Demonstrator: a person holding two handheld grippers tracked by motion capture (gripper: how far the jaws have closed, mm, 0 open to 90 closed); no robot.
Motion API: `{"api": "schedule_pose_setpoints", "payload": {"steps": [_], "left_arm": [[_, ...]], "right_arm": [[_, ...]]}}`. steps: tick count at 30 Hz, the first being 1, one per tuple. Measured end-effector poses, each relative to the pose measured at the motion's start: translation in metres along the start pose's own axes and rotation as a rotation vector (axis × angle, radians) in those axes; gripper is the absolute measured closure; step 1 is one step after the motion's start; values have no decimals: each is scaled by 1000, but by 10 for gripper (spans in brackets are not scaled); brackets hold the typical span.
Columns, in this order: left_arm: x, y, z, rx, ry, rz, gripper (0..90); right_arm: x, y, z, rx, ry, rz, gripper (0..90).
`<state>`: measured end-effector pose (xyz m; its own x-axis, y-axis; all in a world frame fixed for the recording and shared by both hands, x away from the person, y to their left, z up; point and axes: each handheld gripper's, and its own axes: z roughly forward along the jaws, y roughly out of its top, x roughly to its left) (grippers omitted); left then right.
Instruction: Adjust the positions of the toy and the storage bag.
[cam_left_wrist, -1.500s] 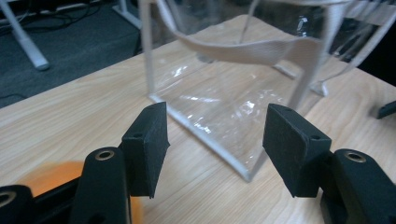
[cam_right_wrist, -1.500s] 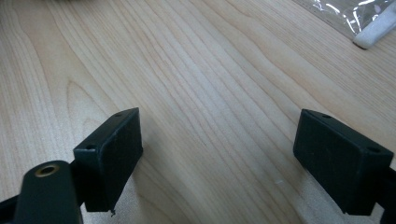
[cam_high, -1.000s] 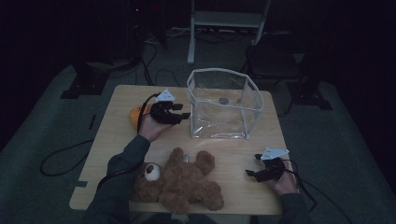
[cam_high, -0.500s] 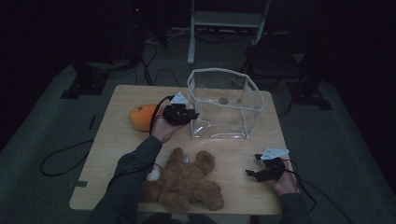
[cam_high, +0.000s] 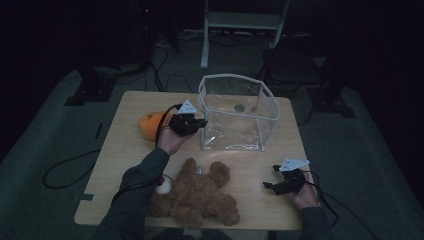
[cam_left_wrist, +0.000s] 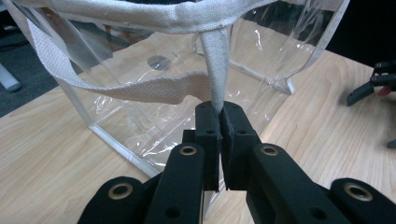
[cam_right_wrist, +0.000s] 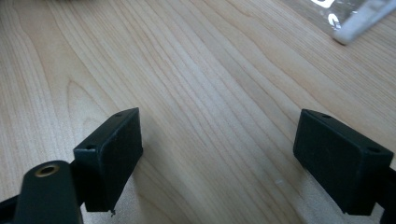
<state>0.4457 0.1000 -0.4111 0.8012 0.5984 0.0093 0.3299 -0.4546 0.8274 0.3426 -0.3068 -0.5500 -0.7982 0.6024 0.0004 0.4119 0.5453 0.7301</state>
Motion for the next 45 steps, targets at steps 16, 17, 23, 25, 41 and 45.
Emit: {"api": "schedule_pose_setpoints", "payload": {"steps": [16,17,23,25,41,45], "left_arm": [[0,-20,-31,10,-10,-6,867],[-1,-23,-36,7,-10,-13,867],[-2,-31,-49,12,-7,-17,866],[-3,-35,-54,12,-3,-16,866],[-15,-59,-82,10,25,-72,648],[-25,-67,-92,18,38,-69,596]], "right_arm": [[0,0,0,0,0,0,149],[0,0,0,0,0,0,149],[0,0,0,1,-1,1,149],[0,0,0,0,-2,0,150],[0,0,0,0,-3,0,149],[0,0,0,1,-4,2,149]]}}
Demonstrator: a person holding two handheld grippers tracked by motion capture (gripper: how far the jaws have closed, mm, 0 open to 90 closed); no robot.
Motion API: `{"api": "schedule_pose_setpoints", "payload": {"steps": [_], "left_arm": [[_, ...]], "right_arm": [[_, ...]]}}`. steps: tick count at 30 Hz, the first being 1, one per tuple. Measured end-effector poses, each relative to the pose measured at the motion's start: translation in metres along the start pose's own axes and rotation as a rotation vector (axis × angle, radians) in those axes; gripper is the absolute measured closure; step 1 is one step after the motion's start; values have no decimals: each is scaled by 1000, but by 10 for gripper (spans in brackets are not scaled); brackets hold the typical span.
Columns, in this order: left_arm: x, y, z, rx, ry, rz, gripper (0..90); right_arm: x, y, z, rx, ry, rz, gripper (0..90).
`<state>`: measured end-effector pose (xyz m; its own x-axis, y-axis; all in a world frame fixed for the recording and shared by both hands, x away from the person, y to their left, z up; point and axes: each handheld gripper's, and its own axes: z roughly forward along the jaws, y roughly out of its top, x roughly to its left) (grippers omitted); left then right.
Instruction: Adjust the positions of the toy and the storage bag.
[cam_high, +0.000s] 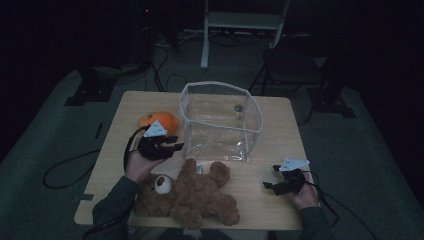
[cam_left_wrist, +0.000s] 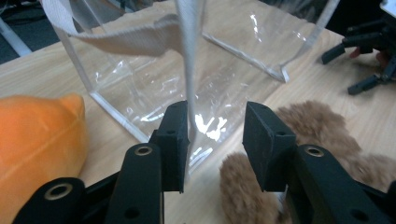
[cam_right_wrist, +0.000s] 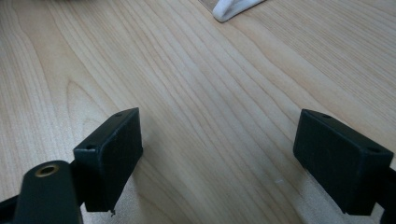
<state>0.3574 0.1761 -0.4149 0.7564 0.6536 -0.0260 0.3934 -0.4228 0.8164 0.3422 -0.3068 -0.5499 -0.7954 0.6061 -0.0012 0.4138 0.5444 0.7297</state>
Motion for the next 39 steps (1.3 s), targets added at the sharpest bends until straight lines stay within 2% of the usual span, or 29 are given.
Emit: {"api": "schedule_pose_setpoints", "payload": {"steps": [6,14,18,22,29,33,35,39], "left_arm": [[-14,-14,-16,10,14,-1,545],[-26,-42,-37,11,4,-59,465],[-38,-54,-39,31,-6,-78,379],[-47,-66,-36,49,6,-110,313],[-47,-82,-34,90,47,-154,275],[-47,-88,-36,94,37,-197,250],[-47,-90,-36,106,18,-211,243],[-47,-93,-36,107,19,-218,248]], "right_arm": [[0,0,0,-1,-1,1,149],[0,0,0,0,-3,2,149],[0,0,0,1,-3,2,149],[0,0,0,0,-3,1,149],[1,0,0,2,-1,2,149],[1,0,-1,2,-1,4,149],[1,0,-1,2,-1,4,149],[1,0,-1,2,-1,5,149]]}}
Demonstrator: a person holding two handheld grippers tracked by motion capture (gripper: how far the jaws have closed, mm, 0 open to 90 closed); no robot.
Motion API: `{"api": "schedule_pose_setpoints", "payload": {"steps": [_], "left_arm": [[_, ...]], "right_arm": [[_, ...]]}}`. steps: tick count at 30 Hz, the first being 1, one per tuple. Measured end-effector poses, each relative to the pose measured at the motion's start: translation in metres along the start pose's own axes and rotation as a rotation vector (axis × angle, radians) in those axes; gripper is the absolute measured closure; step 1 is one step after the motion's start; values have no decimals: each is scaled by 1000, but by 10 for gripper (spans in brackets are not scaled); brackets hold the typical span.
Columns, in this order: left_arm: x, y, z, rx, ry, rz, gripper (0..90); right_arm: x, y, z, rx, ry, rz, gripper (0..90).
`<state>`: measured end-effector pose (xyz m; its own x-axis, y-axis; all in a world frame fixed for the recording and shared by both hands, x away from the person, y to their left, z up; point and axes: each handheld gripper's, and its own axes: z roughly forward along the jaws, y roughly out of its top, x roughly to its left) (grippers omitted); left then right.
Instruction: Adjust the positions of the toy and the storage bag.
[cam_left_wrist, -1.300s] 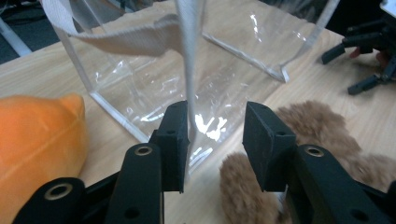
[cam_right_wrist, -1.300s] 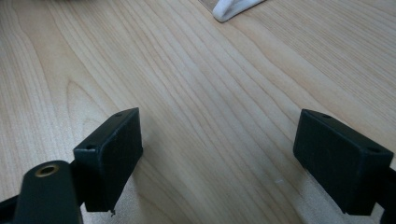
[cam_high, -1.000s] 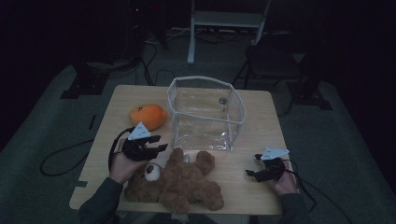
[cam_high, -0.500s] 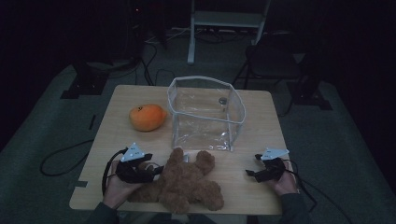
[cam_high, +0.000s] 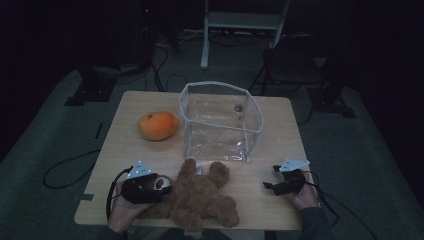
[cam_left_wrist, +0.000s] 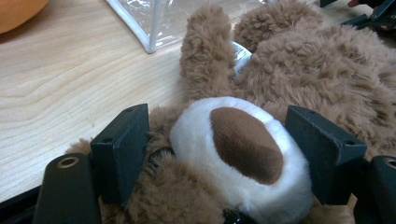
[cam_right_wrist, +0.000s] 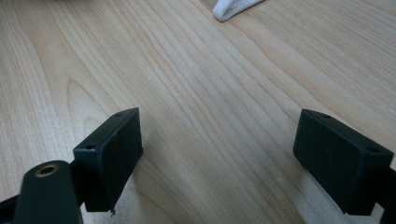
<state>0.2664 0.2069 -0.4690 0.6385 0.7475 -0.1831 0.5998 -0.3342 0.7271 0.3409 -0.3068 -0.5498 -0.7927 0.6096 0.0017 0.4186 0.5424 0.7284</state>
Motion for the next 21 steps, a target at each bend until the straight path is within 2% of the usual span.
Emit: {"api": "schedule_pose_setpoints", "payload": {"steps": [3,5,7,8,9,14,16,17,19,21], "left_arm": [[2,-1,1,2,0,-2,294],[2,-1,2,-9,9,2,357],[3,0,1,-19,-2,1,401],[5,1,-1,-40,-23,-4,516],[6,3,-2,-35,-23,0,512],[7,11,-3,-28,-24,69,535],[7,11,-3,-28,-24,69,539],[9,19,-6,-42,-23,112,544],[13,26,-10,-49,-8,156,546],[17,31,-11,-51,-7,171,547]], "right_arm": [[0,0,0,0,-1,0,149],[0,0,0,0,-1,0,149],[0,0,0,-1,-1,-1,149],[0,0,0,-1,-1,-1,149],[0,0,0,-1,-1,-1,149],[0,0,0,0,-1,0,149],[0,0,0,0,-1,0,149],[0,0,0,-1,-1,1,149],[0,0,0,-1,-1,2,149],[0,0,0,0,-1,0,149]]}}
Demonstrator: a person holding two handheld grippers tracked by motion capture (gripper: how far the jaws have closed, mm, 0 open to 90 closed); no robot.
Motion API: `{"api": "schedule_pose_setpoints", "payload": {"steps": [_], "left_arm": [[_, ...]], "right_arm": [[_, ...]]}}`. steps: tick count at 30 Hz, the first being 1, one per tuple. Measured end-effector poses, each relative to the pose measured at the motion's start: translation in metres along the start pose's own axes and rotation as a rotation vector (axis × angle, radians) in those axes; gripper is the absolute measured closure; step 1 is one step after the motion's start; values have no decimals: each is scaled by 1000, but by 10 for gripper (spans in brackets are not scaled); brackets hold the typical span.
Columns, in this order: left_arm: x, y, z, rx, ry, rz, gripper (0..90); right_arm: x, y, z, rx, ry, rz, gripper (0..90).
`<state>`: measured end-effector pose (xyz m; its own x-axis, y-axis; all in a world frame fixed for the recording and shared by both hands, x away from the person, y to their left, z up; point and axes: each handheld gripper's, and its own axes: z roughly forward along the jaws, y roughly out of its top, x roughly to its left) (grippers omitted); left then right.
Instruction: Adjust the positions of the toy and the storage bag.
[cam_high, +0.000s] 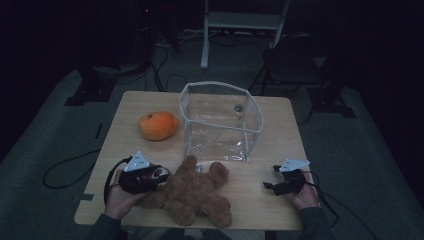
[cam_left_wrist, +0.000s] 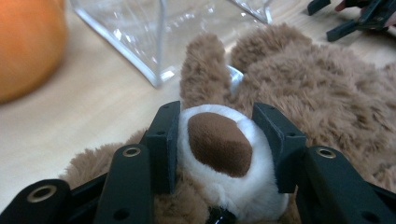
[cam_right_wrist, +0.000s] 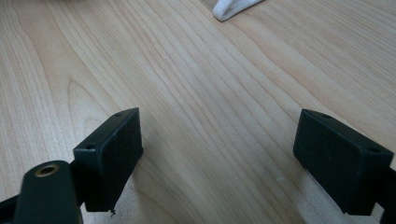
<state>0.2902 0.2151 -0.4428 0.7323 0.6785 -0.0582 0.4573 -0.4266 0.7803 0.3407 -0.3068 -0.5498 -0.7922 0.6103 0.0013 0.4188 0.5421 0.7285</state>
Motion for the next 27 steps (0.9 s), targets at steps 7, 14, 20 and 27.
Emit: {"api": "schedule_pose_setpoints", "payload": {"steps": [7,14,20,27], "left_arm": [[38,21,-2,-8,79,43,547],[60,17,8,18,131,1,524],[66,3,15,49,217,-58,493],[53,2,14,46,321,-99,450]], "right_arm": [[0,0,0,-2,-1,-2,149],[0,0,0,-1,-1,-2,149],[0,0,0,-2,-1,-3,149],[0,0,0,-1,-1,-2,149]]}}
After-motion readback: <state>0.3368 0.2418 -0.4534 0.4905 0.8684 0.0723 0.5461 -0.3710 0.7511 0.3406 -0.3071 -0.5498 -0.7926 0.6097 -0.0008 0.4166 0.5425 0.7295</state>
